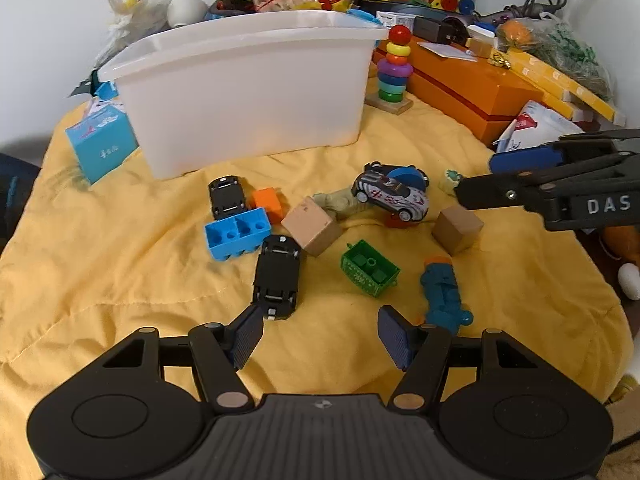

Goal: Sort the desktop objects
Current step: 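Move both tools back down to the toy pile, then grasp the green Duplo brick with the left tool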

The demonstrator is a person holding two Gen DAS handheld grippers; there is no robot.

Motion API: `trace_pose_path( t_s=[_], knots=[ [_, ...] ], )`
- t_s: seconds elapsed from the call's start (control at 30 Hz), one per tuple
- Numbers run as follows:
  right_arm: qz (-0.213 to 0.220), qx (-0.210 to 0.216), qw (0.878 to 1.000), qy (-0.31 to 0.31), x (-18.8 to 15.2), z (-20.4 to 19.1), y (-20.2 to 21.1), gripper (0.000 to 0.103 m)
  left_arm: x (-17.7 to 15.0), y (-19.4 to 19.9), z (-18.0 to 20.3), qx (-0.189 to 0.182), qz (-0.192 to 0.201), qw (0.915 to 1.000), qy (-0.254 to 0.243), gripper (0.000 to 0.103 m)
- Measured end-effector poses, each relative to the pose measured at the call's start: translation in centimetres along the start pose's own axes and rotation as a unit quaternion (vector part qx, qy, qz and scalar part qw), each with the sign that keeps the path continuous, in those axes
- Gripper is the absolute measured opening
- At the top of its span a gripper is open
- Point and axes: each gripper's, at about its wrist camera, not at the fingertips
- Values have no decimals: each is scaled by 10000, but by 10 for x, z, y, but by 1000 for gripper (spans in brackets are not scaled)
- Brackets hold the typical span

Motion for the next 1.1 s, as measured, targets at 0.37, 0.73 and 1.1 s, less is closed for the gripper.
trace_pose_path(
  t_s=[0.37, 0.73, 1.1],
  knots=[
    [-129, -37, 9993, 353, -22, -15, 1, 65, -5, 6, -5, -140, 111, 9987, 477, 67],
    [-619, 282, 9954, 675, -40, -33, -10, 39, -12, -1, 2, -318, 16, 9989, 349, 56],
    [-523, 180, 9954, 788, -41, -38, -5, 40, 30, -46, -8, -822, -102, 9895, 1186, 31]
  ],
)
Point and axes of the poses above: each gripper's, at about its wrist camera, not at the fingertips, and y roughly against the way its jaws point, z to its right, x to its top, and after that the axes turned 12 degrees about -x, right-handed
